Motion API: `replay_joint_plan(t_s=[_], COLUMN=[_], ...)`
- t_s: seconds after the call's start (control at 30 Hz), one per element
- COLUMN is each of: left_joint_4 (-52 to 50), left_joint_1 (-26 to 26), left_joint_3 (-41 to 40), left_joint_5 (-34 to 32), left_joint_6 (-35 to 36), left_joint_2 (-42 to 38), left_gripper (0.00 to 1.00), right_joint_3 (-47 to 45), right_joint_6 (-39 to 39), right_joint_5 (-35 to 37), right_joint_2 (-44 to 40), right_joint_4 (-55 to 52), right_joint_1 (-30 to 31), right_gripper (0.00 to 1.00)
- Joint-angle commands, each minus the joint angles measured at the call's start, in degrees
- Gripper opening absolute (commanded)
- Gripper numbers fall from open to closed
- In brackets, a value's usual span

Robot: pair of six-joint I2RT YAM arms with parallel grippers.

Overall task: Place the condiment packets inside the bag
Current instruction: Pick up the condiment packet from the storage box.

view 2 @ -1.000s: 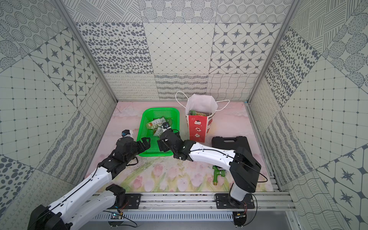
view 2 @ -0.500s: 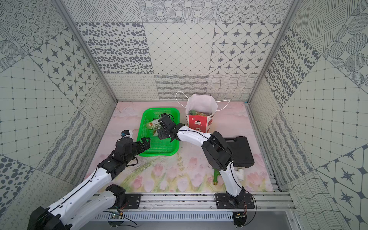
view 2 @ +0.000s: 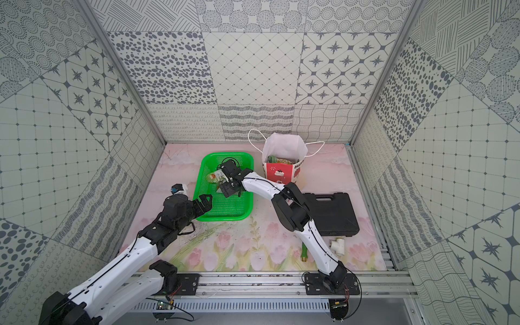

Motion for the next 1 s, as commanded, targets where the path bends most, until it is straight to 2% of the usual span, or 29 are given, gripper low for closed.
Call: replay_joint_plan(t_s=[0.0, 0.2, 0.37, 0.47, 0.97], left_joint_4=[0.59, 0.73, 0.59, 0.52, 0.98], left_joint_1=[0.37, 0.36, 0.33, 0.28, 0.24], left_joint_3=[-0.24, -0.24, -0.24, -0.39, -0.41], left_joint_5=[-0.29, -0.05, 0.06, 0.15, 2.43], left_joint_6=[0.53, 0.58, 0.52, 0.54, 1.98], left_joint_2=[0.17, 0.08, -0.27, -0.68, -1.99], left_gripper=[0.99, 1.00, 0.99, 1.00, 0.99], right_joint_3=[1.01, -2.71, -8.25, -12.54, -27.63], right_joint_6=[-1.27, -1.85, -1.23, -0.16, 5.62], right_joint_5=[-1.63, -0.04, 0.31, -0.24, 5.52], right_joint_2=[-1.22, -6.63, -12.53, -16.62, -42.92], right_joint_4=[-2.06, -1.82, 0.56, 3.17, 14.41], right_joint_1=[0.28, 1.96, 2.71, 2.87, 2.84], right_gripper=[0.72, 0.43, 0.14, 0.02, 0.00])
